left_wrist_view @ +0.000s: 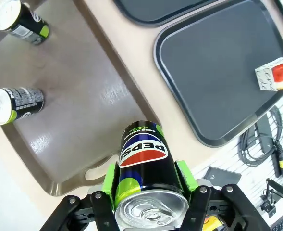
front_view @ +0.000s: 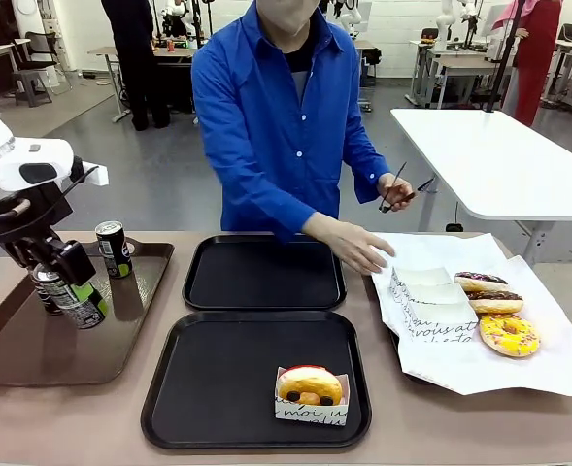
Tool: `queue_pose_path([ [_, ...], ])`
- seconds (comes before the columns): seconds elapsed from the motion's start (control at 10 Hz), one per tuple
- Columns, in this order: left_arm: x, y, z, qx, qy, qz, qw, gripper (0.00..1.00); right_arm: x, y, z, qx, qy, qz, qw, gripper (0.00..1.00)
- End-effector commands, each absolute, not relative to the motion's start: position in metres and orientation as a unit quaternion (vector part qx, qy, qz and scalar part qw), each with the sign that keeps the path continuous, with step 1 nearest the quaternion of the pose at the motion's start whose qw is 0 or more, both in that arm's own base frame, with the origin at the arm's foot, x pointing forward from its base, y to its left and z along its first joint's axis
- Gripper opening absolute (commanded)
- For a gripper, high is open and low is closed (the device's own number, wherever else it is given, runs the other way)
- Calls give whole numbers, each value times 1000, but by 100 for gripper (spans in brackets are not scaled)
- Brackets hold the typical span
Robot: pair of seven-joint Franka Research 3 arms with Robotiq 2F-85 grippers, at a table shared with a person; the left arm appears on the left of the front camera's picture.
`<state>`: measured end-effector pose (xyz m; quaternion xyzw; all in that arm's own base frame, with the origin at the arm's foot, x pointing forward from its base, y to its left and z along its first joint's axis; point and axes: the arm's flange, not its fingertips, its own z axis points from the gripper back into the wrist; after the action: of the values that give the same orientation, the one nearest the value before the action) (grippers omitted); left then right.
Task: Set up donuts and drinks on trays.
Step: Pick up one Pepsi coke and place it on the Flat Tray.
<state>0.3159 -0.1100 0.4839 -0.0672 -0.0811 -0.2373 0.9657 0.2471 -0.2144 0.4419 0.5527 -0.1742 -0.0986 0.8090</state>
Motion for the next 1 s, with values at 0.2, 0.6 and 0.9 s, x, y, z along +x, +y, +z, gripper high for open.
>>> queue_pose_path([
  [0.2,316,-111,481,-52,-78,-235,968,52,249,-215,442,562,-185,-92,801,100],
  [0.6,316,-112,480,-62,-76,-240,966,59,249,-215,442,562,-185,-92,801,100],
  [0.9,327,-161,473,-38,-75,-315,945,59,249,-215,442,562,-185,-92,801,100],
])
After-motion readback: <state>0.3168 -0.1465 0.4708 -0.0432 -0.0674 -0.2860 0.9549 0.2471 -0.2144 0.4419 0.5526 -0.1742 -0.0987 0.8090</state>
